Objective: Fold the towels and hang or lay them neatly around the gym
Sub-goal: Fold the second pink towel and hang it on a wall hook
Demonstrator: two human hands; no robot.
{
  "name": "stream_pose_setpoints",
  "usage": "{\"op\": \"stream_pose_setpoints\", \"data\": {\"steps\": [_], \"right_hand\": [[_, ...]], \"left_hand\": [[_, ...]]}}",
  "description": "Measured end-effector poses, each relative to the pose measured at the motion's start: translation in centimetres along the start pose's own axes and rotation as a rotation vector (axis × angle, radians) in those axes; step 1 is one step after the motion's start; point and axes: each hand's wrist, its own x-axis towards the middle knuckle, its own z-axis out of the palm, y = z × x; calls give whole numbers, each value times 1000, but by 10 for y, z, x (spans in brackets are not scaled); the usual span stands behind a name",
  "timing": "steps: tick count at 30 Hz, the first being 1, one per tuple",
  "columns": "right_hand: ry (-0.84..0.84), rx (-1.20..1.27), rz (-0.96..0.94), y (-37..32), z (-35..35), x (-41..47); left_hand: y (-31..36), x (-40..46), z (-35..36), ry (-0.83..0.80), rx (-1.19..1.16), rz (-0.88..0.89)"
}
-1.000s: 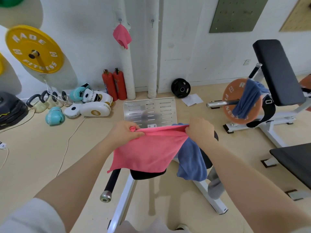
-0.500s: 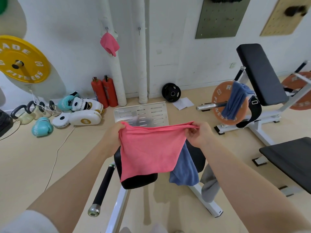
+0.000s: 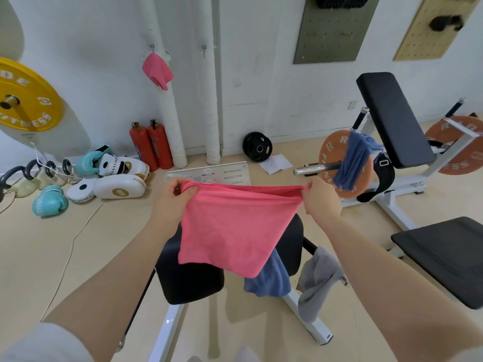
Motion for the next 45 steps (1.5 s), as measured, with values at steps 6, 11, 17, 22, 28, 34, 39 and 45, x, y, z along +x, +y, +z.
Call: {"op": "stream_pose_setpoints", "data": {"steps": [6, 11, 17, 22, 28, 34, 39, 45], "right_hand": [[-276, 1124, 417, -5, -18, 16], [-410, 1397, 413, -16, -30, 18], [-200, 745, 224, -32, -21, 19], [35, -56, -226, -52, -6, 6], [-297, 1416, 427, -98, -15, 4], [-47, 926, 142, -111, -12, -7], [-165, 1090, 184, -115, -9, -22], [-302, 1119, 3, -124, -6, -37]], "left_hand": [[10, 7, 12, 14, -77, -12], [20, 19, -5, -13, -280, -48], [23, 21, -13, 24, -174, -24], [22, 23, -13, 152, -113, -5], [41, 30, -31, 311, -123, 128], [40, 37, -58, 253, -62, 179], [31, 35, -73, 170, -25, 143], [30, 35, -92, 222, -82, 122]]}}
